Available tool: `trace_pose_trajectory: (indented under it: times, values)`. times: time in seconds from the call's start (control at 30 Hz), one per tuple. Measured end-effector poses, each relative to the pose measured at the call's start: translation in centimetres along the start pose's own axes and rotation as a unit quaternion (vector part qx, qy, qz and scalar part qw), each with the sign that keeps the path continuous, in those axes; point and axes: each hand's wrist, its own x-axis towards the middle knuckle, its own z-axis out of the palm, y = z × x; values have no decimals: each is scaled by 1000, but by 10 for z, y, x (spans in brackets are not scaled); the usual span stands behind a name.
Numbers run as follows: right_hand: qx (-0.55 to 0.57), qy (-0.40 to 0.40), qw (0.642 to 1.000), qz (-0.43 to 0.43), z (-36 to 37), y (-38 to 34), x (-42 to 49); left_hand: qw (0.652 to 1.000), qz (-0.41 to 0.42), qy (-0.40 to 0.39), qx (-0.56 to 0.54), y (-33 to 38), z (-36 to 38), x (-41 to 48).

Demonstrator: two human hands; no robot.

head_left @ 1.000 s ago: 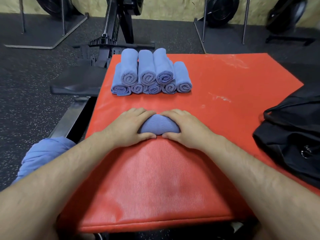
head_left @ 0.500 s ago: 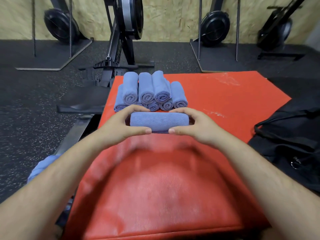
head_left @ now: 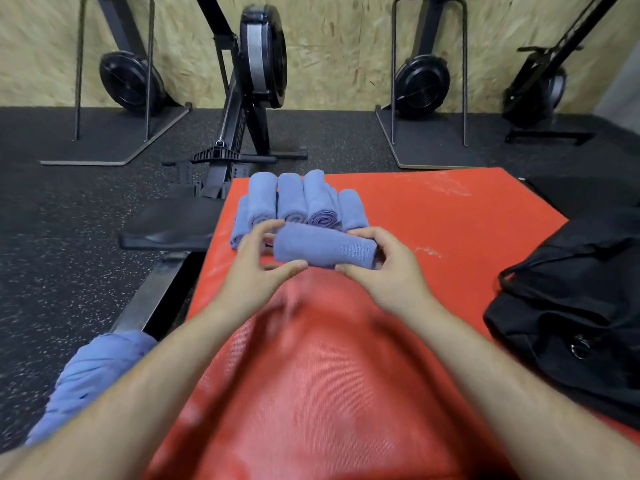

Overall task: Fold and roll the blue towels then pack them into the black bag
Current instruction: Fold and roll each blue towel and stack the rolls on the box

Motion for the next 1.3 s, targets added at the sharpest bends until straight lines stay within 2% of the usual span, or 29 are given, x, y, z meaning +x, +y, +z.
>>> trace_pose_trajectory:
  times: [0.07, 0.1, 0.17, 0.23, 0.4, 0.5, 0.63, 0.73, 1.0, 1.07, 1.17, 1.3]
  values:
    - [-90, 73, 990, -81, 5, -1, -5, 996, 18, 64, 60, 1, 8, -4]
    - [-119, 86, 982, -118, 8, -1, -7, 997, 3, 60, 44, 4, 14, -7]
    - [-164, 76, 968, -174, 12, 0, -11, 995, -75, 9, -68, 16, 25, -12]
    - [-168, 40, 963, -207, 15, 0, -14, 976, -136, -23, -167, 22, 32, -16]
    - [-72, -33, 971, -226, 8, -14, -24, 942, -129, -55, -307, 26, 27, -21]
    - [74, -16, 990, -119, 5, -23, -26, 938, -111, -66, -321, 28, 24, -22]
    - [168, -6, 985, 41, 9, -24, -21, 953, -86, -89, -276, 37, 26, -18]
    - [269, -45, 951, 144, 5, -29, -16, 959, -85, -99, -250, 43, 30, -11]
    - [191, 6, 966, 174, -11, -13, 37, 977, -70, -127, -158, 50, 45, 48]
    - [171, 28, 969, 176, -14, -8, 66, 987, -52, -128, -80, 49, 49, 73]
    - [64, 69, 979, 181, -13, 4, 109, 993, -37, -56, 95, 39, 57, 107]
    - [-32, 51, 979, 197, 3, 31, 151, 947, 10, -51, 317, 3, 57, 141]
